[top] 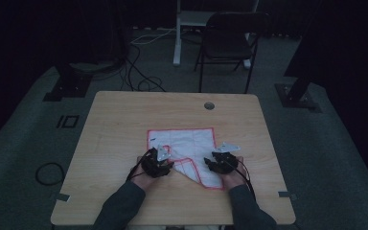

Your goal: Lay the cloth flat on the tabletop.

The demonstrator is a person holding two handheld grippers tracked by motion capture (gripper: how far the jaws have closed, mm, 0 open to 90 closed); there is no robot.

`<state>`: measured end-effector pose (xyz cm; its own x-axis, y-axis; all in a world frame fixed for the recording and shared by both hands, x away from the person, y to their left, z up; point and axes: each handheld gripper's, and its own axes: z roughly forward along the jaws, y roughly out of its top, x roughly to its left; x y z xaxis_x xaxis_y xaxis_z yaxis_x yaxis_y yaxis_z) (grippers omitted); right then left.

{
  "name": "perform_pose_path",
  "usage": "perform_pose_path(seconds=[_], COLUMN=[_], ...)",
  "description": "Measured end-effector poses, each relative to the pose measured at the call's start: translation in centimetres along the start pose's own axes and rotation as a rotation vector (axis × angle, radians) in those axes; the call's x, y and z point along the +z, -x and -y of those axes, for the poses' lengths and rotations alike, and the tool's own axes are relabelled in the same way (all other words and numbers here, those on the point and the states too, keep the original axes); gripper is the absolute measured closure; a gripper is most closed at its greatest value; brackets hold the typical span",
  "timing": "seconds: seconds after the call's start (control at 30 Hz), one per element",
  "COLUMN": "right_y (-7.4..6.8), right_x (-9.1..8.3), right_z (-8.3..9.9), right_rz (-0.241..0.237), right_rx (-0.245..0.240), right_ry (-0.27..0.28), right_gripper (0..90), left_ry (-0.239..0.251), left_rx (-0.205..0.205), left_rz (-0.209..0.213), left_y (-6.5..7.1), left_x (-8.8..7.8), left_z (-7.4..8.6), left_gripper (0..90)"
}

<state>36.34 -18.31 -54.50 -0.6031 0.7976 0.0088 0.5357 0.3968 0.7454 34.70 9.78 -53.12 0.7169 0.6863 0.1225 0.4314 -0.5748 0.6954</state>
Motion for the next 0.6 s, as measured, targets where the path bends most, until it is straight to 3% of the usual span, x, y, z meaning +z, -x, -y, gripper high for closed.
perform_pose_path(seconds=[0.27,0.6], right_y=[0.0,0.0], right_x=[0.0,0.0], right_z=[0.0,0.0], right_rz=[0.000,-0.002], right_rx=[-0.001,-0.003], right_ry=[0.001,0.000], right_gripper=[52.9,52.9], left_ry=[-0.001,0.017], left_rx=[0.005,-0.003], left_rz=[-0.001,-0.004], left_y=[-0.1,0.1], left_x=[-0.6,-2.7], left_z=[-0.7,0.1], left_gripper=[88.4,90.0])
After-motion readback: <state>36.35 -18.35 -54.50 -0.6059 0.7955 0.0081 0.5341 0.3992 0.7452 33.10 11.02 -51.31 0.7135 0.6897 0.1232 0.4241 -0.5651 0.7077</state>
